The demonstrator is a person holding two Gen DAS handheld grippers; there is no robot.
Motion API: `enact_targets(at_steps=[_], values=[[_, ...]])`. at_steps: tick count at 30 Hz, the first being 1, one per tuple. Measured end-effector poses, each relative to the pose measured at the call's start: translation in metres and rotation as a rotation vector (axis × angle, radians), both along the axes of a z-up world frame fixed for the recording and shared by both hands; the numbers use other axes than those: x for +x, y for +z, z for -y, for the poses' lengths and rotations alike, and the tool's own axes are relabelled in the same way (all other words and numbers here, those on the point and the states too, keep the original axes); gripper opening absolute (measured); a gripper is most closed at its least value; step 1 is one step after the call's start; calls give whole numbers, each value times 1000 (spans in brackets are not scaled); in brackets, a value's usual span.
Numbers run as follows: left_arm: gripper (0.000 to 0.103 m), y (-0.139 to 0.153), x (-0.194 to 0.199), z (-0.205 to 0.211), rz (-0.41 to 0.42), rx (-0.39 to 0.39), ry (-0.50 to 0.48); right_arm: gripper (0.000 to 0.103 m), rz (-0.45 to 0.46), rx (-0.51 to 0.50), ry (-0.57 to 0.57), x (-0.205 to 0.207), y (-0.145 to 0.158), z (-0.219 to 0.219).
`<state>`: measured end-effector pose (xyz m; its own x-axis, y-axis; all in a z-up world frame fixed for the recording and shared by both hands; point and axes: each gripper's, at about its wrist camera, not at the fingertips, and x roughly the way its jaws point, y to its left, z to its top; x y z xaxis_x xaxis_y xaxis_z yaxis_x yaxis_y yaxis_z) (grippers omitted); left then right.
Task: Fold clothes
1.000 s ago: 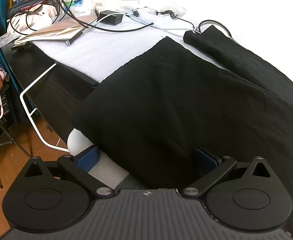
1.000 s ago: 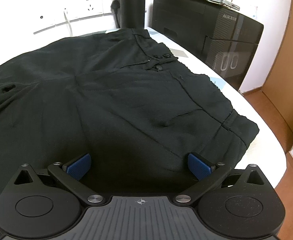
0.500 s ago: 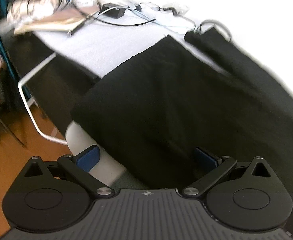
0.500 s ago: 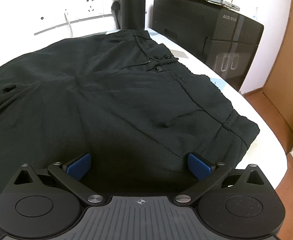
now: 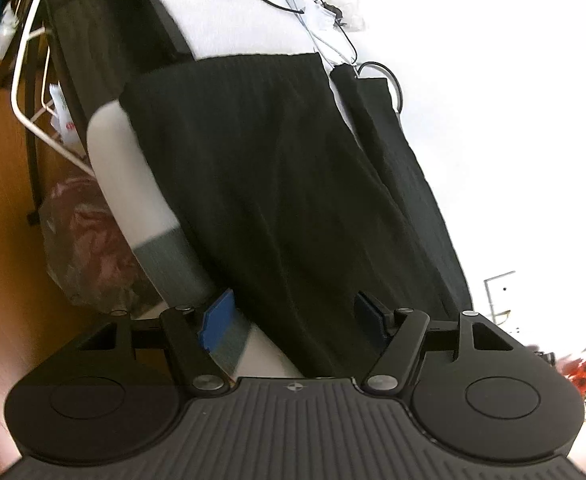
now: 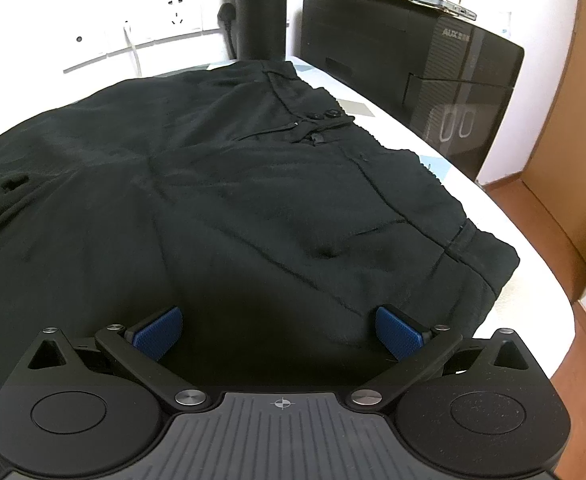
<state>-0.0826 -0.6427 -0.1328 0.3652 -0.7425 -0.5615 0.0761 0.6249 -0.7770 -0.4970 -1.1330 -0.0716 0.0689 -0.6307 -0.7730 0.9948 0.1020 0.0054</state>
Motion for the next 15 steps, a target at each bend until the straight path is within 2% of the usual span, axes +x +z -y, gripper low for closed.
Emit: enact_targets(at_steps=[7,11,15], values=[[68,-11,-4,3,-65,-123,29,102,0,-3,5,0,-1,3],[68,-25,-11,5,-111,-264,24,102,0,-7,10,1,-1,4],[68,-36,-22,6,-127,-340,49,102,0,-11,14,1,-2,5]])
